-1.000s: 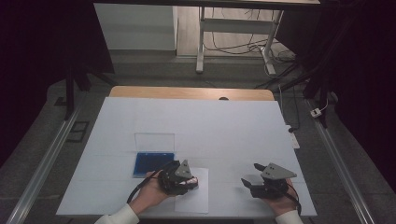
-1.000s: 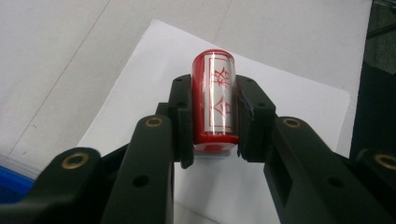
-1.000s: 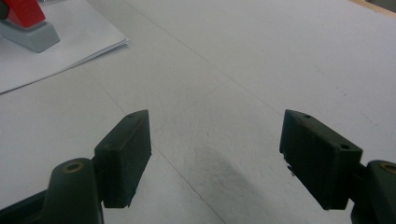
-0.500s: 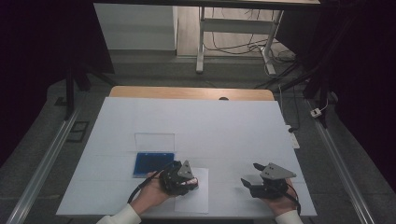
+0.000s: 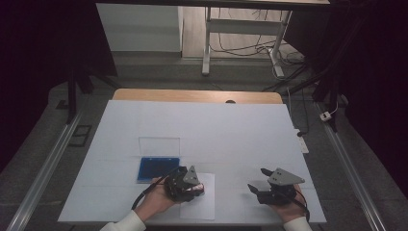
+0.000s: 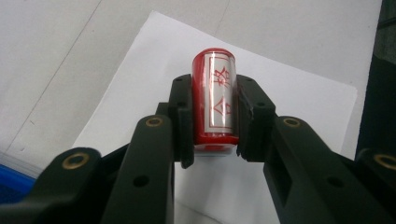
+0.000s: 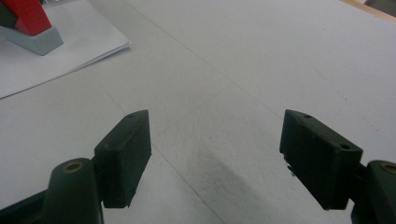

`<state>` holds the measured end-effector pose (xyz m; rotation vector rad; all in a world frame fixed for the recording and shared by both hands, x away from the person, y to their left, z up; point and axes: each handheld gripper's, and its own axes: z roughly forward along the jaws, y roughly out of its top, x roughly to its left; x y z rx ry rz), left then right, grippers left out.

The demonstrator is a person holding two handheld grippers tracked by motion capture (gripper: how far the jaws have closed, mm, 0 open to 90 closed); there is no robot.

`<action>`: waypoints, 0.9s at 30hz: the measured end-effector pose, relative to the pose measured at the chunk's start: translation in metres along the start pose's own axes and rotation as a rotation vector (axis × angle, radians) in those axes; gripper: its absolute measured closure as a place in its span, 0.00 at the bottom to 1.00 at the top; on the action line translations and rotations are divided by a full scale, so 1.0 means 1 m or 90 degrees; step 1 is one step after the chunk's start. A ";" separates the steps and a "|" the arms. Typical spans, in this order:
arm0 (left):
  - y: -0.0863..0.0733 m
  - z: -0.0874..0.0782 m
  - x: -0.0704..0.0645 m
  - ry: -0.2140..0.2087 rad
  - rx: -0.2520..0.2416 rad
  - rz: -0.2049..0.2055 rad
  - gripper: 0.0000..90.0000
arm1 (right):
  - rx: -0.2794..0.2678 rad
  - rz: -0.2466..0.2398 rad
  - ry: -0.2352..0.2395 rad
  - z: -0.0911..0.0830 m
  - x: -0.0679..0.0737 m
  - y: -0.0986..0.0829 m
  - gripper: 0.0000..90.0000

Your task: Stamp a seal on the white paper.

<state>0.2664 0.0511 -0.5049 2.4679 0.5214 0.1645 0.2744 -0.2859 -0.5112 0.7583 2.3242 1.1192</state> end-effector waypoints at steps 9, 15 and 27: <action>0.000 0.000 0.000 0.001 -0.001 -0.001 0.79 | -0.001 -0.004 0.000 0.000 0.000 0.000 0.27; 0.000 0.000 -0.002 0.009 -0.001 0.002 0.79 | -0.001 -0.002 0.001 0.000 0.000 0.000 0.27; 0.000 -0.005 -0.002 0.010 -0.016 0.002 0.78 | -0.002 -0.004 0.001 0.000 0.000 0.000 0.27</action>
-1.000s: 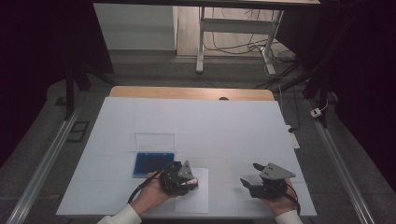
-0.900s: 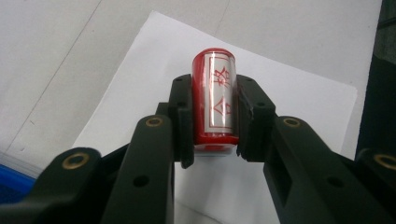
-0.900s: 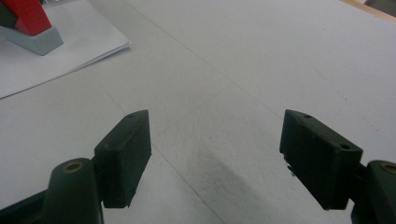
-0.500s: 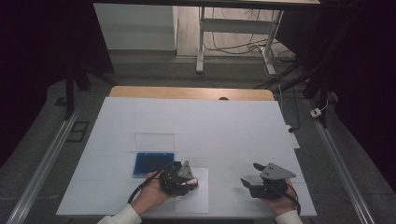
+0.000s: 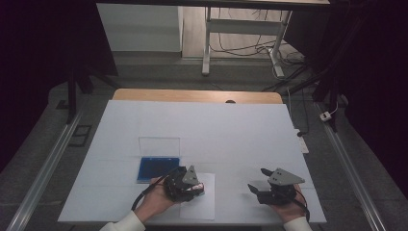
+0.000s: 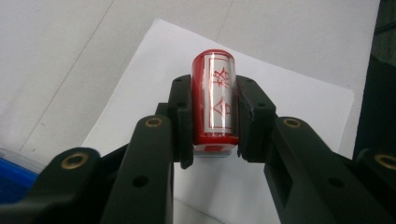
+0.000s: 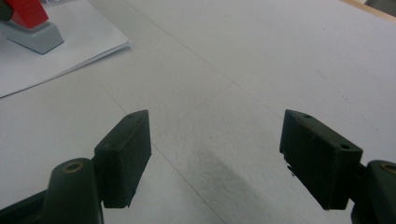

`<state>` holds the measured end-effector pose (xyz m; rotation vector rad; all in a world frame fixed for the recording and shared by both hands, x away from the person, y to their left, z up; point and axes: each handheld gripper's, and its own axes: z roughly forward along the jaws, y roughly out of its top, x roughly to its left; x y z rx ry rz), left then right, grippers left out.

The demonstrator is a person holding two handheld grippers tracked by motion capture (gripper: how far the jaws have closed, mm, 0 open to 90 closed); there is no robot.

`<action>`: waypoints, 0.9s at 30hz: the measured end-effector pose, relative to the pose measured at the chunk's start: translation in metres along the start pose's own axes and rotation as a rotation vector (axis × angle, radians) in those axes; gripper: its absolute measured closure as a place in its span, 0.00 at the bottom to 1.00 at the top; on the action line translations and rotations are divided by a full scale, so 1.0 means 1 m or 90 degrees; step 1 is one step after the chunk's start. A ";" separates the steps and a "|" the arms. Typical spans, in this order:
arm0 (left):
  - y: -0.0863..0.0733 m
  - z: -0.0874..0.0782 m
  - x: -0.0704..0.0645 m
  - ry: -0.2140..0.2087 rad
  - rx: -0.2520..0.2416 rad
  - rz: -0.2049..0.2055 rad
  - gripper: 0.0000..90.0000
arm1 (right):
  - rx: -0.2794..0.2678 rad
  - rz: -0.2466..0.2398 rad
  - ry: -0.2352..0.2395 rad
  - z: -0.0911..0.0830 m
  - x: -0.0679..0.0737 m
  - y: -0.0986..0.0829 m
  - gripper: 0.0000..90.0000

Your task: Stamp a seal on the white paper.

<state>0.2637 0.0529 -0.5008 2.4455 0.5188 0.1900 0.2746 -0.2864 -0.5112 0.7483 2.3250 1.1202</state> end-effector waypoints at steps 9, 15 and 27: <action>0.002 -0.015 0.005 -0.017 -0.053 -0.024 0.78 | 0.002 0.004 -0.007 -0.002 -0.001 -0.001 0.27; 0.004 -0.023 0.005 -0.018 -0.067 -0.026 0.78 | 0.001 0.006 -0.004 -0.002 0.000 -0.001 0.27; 0.002 -0.048 0.013 -0.020 -0.112 -0.044 0.78 | 0.002 0.006 -0.003 -0.002 -0.001 -0.002 0.27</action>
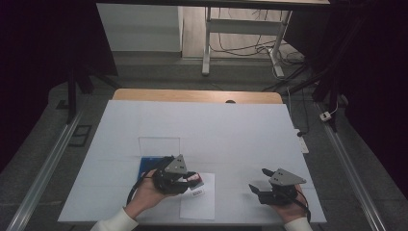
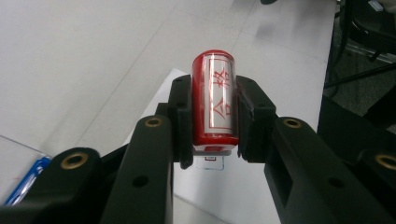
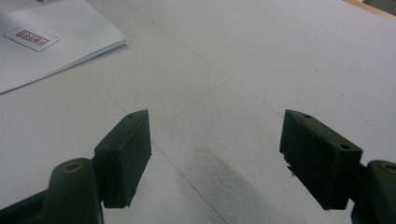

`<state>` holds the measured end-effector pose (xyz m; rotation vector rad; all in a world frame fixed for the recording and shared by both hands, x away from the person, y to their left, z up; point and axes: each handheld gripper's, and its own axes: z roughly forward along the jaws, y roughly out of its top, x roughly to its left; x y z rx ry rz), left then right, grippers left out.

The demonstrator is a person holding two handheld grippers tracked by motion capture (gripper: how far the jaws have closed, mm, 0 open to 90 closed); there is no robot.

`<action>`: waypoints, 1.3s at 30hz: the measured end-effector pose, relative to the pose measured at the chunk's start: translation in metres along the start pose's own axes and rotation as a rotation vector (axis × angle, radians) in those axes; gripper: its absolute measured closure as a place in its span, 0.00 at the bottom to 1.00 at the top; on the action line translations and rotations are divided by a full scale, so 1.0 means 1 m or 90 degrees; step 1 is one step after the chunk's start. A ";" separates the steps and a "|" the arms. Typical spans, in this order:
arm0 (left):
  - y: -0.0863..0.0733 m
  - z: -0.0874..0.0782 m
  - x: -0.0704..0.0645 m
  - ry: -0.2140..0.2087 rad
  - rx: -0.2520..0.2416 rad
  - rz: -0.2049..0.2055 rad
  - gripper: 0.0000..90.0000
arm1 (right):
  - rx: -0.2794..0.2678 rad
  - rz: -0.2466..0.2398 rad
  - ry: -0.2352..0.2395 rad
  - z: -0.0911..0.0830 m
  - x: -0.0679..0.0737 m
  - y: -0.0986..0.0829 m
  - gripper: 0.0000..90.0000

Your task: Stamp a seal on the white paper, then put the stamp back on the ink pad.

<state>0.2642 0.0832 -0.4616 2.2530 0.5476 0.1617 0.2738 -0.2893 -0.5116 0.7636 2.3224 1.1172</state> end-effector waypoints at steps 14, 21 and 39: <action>-0.002 -0.022 0.011 0.011 -0.038 -0.022 0.78 | -0.001 -0.002 -0.001 -0.001 0.000 0.000 0.27; -0.005 -0.029 0.017 0.017 -0.045 -0.031 0.78 | 0.001 -0.003 -0.004 -0.001 0.001 0.001 0.27; -0.026 -0.045 0.050 0.093 -0.041 -0.088 0.78 | -0.001 -0.007 -0.003 -0.001 0.001 0.000 0.27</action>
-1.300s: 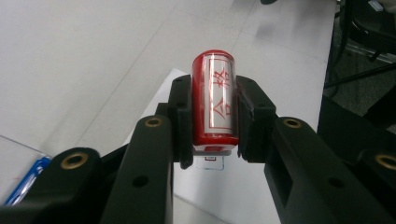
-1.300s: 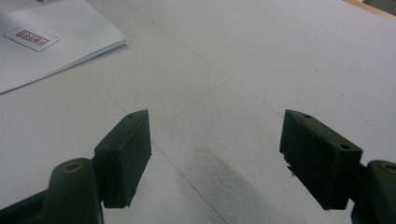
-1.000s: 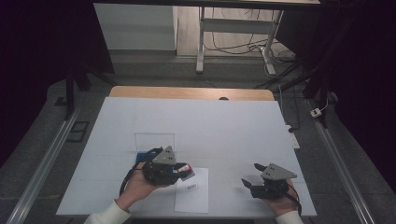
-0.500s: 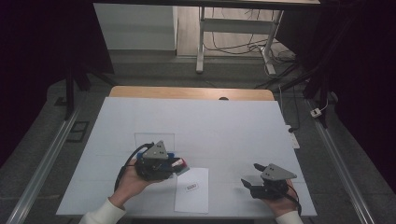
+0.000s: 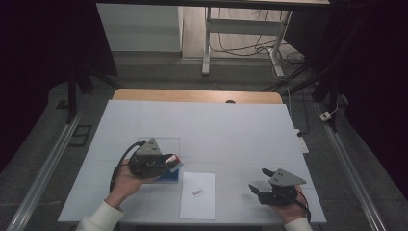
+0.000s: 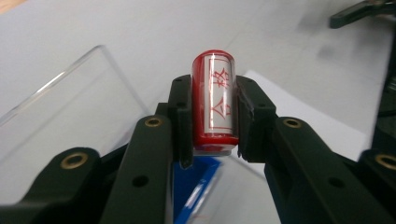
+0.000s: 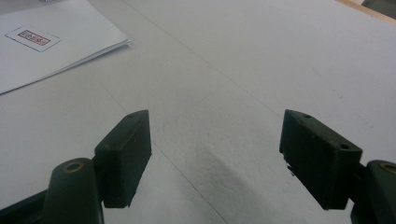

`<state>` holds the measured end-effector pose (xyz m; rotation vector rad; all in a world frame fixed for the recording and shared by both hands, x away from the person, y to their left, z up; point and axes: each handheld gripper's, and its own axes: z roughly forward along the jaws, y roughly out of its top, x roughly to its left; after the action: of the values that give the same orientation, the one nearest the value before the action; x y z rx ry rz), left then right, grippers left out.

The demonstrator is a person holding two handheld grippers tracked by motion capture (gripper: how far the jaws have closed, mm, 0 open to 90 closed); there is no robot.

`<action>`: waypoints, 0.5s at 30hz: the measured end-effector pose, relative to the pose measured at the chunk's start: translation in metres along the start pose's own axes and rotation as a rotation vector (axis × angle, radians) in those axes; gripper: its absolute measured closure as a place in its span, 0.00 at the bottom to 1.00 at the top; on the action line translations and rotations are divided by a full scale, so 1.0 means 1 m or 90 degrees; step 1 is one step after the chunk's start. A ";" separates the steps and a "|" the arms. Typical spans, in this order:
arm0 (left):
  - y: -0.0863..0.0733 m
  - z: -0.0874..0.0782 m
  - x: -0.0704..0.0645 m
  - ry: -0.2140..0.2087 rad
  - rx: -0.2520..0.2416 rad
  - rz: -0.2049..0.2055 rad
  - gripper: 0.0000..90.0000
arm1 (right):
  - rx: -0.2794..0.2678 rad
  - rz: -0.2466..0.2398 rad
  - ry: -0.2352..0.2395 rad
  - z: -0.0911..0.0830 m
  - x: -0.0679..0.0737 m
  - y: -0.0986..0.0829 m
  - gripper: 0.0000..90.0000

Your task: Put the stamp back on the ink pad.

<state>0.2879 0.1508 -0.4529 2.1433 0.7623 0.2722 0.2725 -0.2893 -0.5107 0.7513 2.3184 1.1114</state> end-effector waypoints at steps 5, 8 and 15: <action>-0.006 -0.003 0.012 0.023 0.006 -0.020 0.78 | -0.001 0.002 0.000 0.000 0.000 0.000 0.27; -0.011 -0.003 0.018 0.037 0.018 -0.028 0.78 | -0.001 0.003 -0.001 0.000 0.000 0.000 0.27; -0.023 0.003 0.032 0.063 0.056 -0.052 0.78 | 0.002 0.002 0.000 0.000 0.000 0.000 0.27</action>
<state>0.3052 0.1792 -0.4745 2.1874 0.9325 0.3077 0.2728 -0.2892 -0.5112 0.7571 2.3210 1.1090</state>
